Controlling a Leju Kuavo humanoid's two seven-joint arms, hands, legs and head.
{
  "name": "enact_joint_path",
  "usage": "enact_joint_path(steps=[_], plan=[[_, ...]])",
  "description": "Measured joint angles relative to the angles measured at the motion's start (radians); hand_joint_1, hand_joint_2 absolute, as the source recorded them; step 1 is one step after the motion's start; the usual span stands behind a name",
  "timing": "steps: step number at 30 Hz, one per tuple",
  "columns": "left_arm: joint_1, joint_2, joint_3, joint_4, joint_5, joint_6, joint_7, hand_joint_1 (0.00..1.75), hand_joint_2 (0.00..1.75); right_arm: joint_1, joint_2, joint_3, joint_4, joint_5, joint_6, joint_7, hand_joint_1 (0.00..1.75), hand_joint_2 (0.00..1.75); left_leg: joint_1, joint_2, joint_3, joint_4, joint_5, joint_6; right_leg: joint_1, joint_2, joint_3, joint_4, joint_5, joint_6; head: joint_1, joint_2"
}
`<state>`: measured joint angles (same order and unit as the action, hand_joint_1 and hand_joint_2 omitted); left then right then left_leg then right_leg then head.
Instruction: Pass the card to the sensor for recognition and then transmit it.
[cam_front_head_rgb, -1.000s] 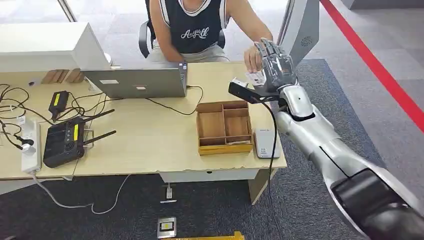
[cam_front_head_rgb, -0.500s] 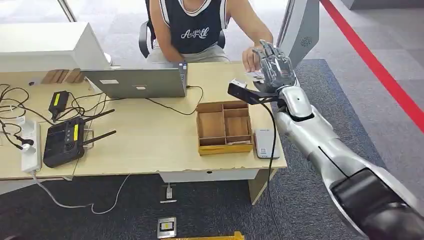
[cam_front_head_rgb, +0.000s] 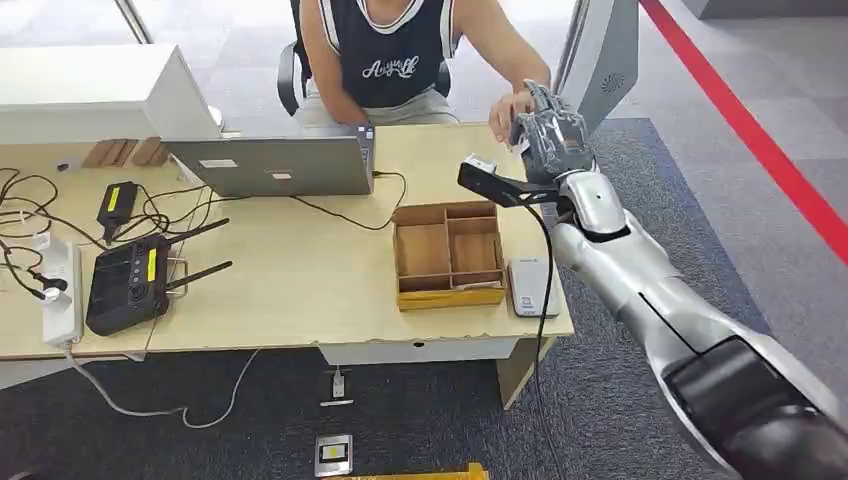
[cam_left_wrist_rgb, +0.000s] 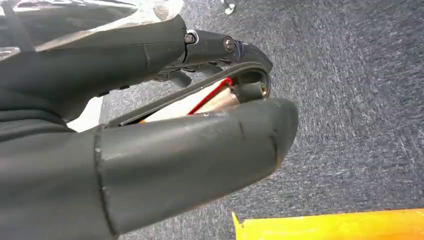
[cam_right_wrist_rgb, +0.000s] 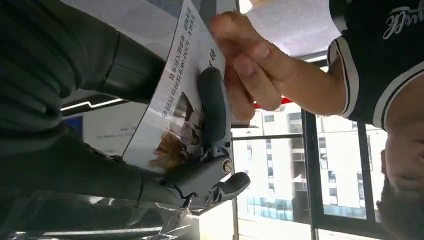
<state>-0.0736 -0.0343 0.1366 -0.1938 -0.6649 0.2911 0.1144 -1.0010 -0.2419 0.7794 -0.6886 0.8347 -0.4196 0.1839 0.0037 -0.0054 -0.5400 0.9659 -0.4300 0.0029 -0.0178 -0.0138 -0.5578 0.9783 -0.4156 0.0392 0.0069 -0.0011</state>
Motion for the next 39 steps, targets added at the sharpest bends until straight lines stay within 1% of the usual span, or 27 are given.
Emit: enact_joint_path(steps=[22, 26, 27, 28, 30, 33, 37, 39], plan=[[0.0, -0.001, -0.001, 0.0, 0.004, 0.002, 0.0, 0.0, 0.0, 0.0, 0.005, 0.012, -0.008, 0.0, 0.003, 0.0, 1.75, 1.75, 0.0, 0.0, 0.0, 0.0, 0.0, 0.0, 0.0, 0.0, 0.0, 0.0, 0.0, 0.0, 0.0, 0.0], [0.0, -0.001, -0.001, 0.0, 0.01, 0.003, 0.0, 0.0, 0.0, 0.001, 0.005, 0.013, -0.008, -0.003, 0.011, -0.005, 1.75, 1.75, 0.0, 0.0, 0.0, 0.0, 0.0, 0.0, 0.0, 0.0, 0.0, 0.0, 0.0, 0.0, 0.0, 0.0], [0.0, -0.002, -0.001, 0.0, 0.011, 0.003, 0.006, 0.0, 0.0, 0.003, 0.004, 0.013, -0.008, -0.003, 0.034, -0.005, 1.75, 1.75, 0.0, 0.0, 0.0, 0.0, 0.0, 0.0, 0.0, 0.0, -0.001, 0.0, 0.0, 0.0, 0.0, 0.0], [0.0, -0.002, -0.001, 0.0, 0.011, 0.003, 0.009, 0.0, 0.0, 0.003, 0.003, 0.013, -0.008, -0.003, 0.041, -0.005, 1.75, 1.75, 0.0, 0.0, 0.0, 0.0, 0.0, 0.0, 0.0, 0.0, -0.001, 0.0, 0.0, 0.0, 0.0, 0.0], [0.0, -0.002, -0.001, 0.0, 0.015, 0.003, 0.019, 0.0, 0.0, 0.024, -0.008, 0.014, -0.009, 0.003, 0.066, -0.004, 1.75, 1.75, 0.0, 0.0, 0.0, 0.0, 0.0, 0.0, 0.0, 0.0, -0.001, 0.0, 0.0, 0.0, 0.0, 0.0], [0.002, -0.001, -0.001, 0.0, 0.021, 0.004, 0.02, 0.0, 0.0, 0.062, -0.032, 0.013, -0.008, 0.003, 0.067, -0.006, 1.75, 1.75, 0.0, 0.0, 0.0, 0.0, 0.0, 0.0, 0.0, 0.0, -0.001, -0.001, 0.0, 0.0, 0.0, 0.0], [0.002, 0.003, -0.001, 0.0, 0.023, 0.005, 0.016, 0.0, 0.0, 0.113, -0.077, 0.01, -0.015, -0.008, 0.076, -0.001, 1.75, 1.75, 0.0, 0.0, -0.001, 0.0, -0.001, 0.0, 0.0, 0.0, -0.001, -0.001, 0.0, 0.0, 0.0, 0.0], [0.002, 0.004, -0.001, 0.0, 0.024, 0.005, 0.016, 0.0, 0.0, 0.127, -0.089, 0.009, -0.017, -0.009, 0.076, -0.001, 1.75, 1.75, 0.0, 0.0, -0.001, 0.0, -0.001, 0.0, 0.0, 0.0, -0.001, -0.001, 0.0, 0.0, 0.0, 0.0]])
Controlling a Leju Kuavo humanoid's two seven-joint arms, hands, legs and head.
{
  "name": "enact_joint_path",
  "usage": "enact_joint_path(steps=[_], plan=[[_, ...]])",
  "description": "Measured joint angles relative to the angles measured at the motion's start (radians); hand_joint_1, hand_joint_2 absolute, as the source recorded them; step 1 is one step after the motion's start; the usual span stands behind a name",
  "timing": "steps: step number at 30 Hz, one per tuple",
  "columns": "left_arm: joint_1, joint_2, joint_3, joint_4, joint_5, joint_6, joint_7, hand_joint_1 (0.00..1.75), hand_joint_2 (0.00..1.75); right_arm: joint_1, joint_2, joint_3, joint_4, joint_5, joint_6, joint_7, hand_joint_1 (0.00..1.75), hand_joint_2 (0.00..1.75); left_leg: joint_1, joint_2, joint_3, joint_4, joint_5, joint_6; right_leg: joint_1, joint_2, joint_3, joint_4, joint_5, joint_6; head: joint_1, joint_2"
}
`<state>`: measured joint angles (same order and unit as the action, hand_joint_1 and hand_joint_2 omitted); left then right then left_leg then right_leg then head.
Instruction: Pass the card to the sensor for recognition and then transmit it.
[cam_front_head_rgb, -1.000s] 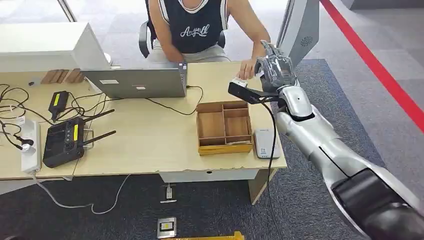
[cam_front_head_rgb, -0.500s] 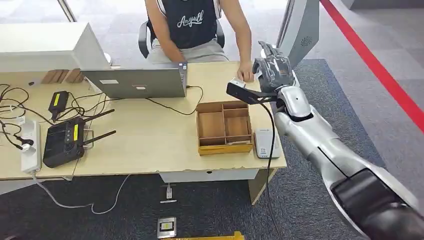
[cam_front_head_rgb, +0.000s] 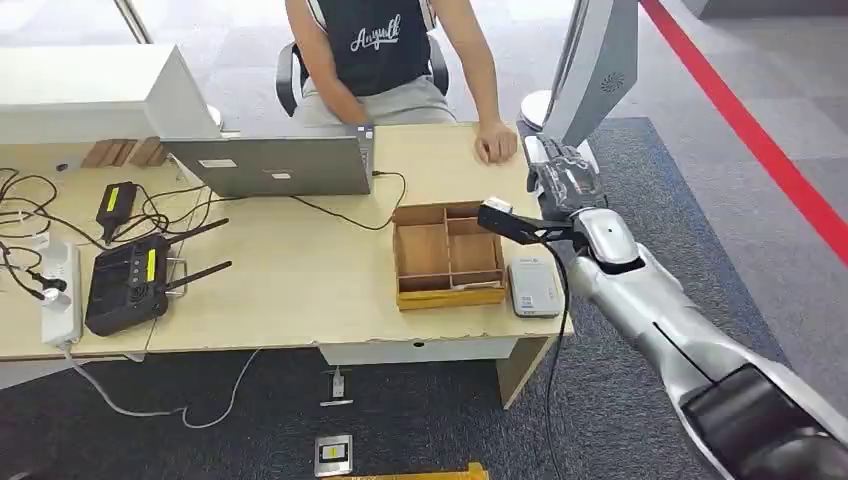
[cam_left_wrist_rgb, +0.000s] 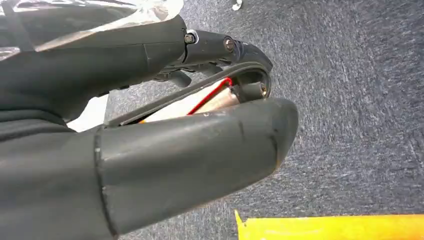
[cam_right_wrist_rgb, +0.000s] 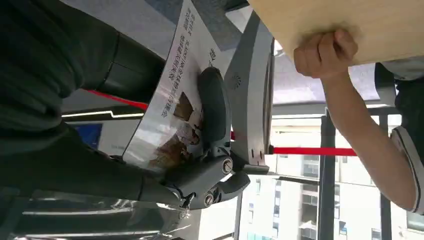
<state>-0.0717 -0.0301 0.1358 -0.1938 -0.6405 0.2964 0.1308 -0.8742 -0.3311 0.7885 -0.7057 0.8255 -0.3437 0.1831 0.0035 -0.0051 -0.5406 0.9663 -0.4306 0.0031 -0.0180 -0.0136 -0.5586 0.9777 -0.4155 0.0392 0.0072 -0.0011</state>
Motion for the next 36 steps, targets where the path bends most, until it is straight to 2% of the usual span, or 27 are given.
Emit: enact_joint_path(steps=[8, 22, 36], plan=[[0.0, 0.001, 0.0, 0.0, 0.015, 0.002, 0.005, 0.0, 0.0, 0.018, -0.011, 0.0, -0.005, 0.002, 0.006, -0.013, 1.75, 1.75, 0.0, 0.0, 0.0, 0.0, 0.0, 0.0, 0.0, 0.0, 0.0, 0.0, 0.0, 0.0, 0.0, 0.0], [-0.002, 0.0, 0.0, 0.0, 0.036, 0.012, 0.021, 0.0, 0.0, 0.017, 0.034, 0.005, 0.049, -0.012, 0.014, -0.063, 1.75, 1.75, 0.0, 0.0, 0.0, 0.0, 0.0, 0.0, 0.0, 0.0, 0.0, 0.0, 0.0, 0.0, 0.0, 0.0], [-0.002, -0.001, 0.0, 0.0, 0.039, 0.019, 0.029, 0.0, 0.0, 0.053, 0.064, 0.007, 0.119, -0.043, 0.017, -0.064, 1.75, 1.75, 0.0, 0.0, 0.0, 0.0, 0.0, 0.0, 0.0, 0.0, 0.0, 0.0, 0.0, 0.0, 0.0, 0.0]])
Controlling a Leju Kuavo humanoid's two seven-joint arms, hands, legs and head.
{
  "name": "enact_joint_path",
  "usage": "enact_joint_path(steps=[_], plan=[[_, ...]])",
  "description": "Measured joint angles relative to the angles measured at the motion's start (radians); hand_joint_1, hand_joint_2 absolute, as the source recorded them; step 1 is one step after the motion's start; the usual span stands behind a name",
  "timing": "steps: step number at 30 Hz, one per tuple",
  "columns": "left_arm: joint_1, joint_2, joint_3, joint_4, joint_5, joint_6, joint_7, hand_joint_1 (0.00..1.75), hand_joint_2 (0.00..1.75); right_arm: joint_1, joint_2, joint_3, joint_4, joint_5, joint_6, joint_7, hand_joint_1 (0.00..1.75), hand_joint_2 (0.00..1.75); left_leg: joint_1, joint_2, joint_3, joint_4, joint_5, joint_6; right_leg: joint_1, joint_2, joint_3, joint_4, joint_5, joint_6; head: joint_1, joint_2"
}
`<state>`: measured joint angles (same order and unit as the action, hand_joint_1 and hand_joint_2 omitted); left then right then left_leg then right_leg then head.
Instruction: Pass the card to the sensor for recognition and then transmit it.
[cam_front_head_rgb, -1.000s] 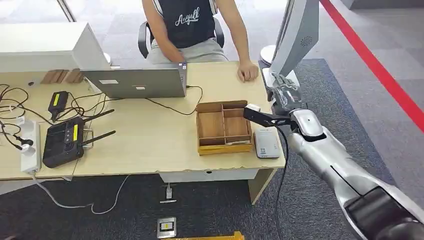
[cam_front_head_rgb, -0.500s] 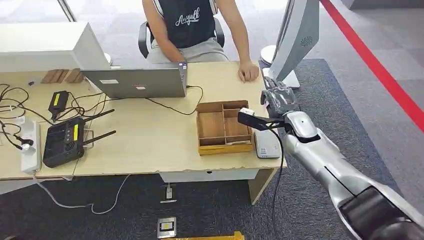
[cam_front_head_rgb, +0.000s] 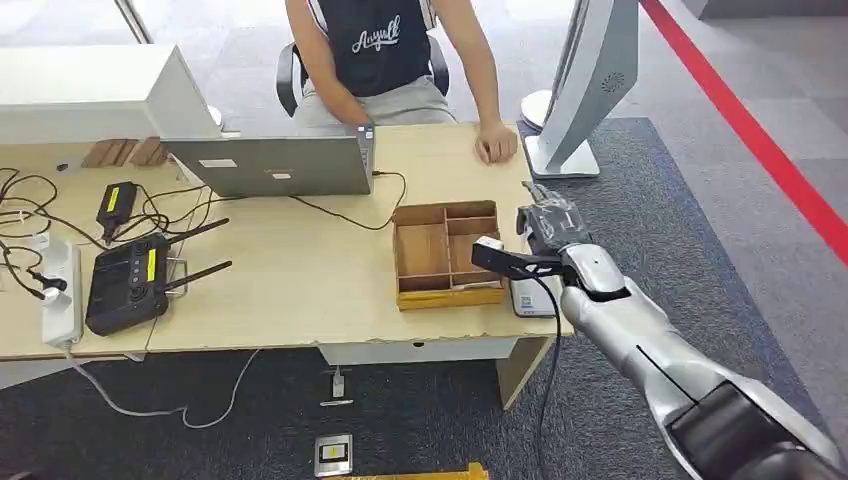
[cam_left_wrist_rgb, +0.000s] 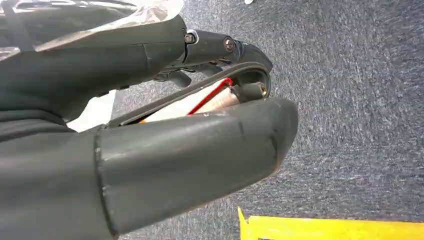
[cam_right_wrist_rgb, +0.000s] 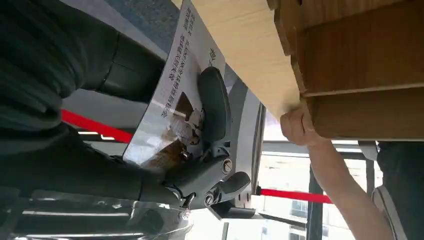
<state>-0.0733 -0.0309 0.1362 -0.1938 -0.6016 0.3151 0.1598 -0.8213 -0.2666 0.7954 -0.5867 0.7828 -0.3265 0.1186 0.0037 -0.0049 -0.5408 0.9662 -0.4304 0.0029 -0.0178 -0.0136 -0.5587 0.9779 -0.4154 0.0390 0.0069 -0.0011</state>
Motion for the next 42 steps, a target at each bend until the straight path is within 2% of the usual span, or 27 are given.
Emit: enact_joint_path(steps=[18, 42], plan=[[0.0, 0.0, 0.0, 0.0, -0.003, 0.001, -0.001, 0.0, 0.0, 0.017, 0.002, -0.002, 0.063, -0.031, -0.004, -0.003, 1.75, 1.75, 0.0, 0.0, 0.0, 0.0, 0.0, 0.0, 0.0, 0.0, 0.0, 0.0, 0.0, 0.0, 0.0, 0.0], [0.0, -0.002, 0.0, 0.0, 0.0, 0.006, 0.015, 0.0, 0.0, 0.067, 0.02, -0.005, 0.108, -0.089, -0.014, -0.038, 1.75, 1.75, 0.0, 0.0, 0.0, 0.0, 0.0, 0.0, 0.0, 0.0, 0.0, 0.0, 0.0, 0.0, 0.0, 0.0]])
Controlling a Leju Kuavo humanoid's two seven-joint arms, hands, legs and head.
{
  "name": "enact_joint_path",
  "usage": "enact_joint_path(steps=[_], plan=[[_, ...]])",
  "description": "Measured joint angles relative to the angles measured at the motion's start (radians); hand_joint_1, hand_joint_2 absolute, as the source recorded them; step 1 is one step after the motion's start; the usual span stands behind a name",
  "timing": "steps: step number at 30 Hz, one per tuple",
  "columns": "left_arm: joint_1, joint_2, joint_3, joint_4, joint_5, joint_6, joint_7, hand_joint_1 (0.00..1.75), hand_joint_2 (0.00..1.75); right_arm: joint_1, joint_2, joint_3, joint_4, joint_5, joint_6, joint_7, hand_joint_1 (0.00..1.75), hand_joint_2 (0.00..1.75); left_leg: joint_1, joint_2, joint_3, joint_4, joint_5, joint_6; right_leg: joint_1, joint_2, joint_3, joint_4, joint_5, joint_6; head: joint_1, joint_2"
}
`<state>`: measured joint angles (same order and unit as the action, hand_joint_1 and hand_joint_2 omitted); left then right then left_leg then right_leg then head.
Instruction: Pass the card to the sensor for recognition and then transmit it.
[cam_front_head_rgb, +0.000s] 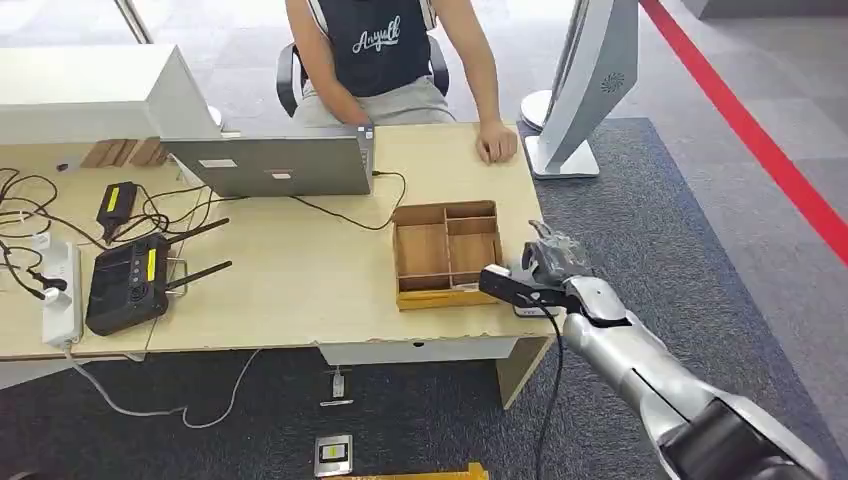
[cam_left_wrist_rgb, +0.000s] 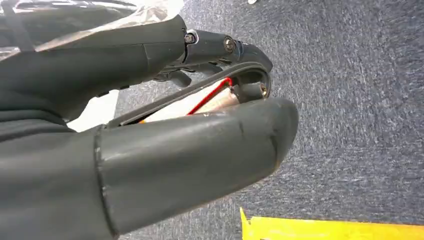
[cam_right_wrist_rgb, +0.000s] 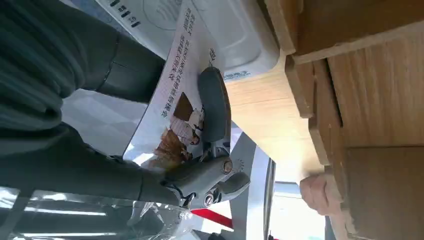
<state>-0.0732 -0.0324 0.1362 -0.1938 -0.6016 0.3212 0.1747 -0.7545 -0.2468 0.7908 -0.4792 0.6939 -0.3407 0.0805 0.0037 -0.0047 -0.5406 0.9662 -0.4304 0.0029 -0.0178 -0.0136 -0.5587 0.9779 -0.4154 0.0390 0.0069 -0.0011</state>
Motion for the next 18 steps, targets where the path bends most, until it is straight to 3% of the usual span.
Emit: enact_joint_path(steps=[18], plan=[[0.0, -0.008, 0.0, 0.0, -0.006, 0.002, 0.009, 0.0, 0.0, -0.002, 0.019, 0.0, 0.019, -0.006, -0.01, -0.013, 1.75, 1.75, 0.0, 0.0, 0.0, 0.0, 0.0, 0.0, 0.0, 0.0, 0.001, 0.0, 0.0, 0.0, 0.0, 0.0]])
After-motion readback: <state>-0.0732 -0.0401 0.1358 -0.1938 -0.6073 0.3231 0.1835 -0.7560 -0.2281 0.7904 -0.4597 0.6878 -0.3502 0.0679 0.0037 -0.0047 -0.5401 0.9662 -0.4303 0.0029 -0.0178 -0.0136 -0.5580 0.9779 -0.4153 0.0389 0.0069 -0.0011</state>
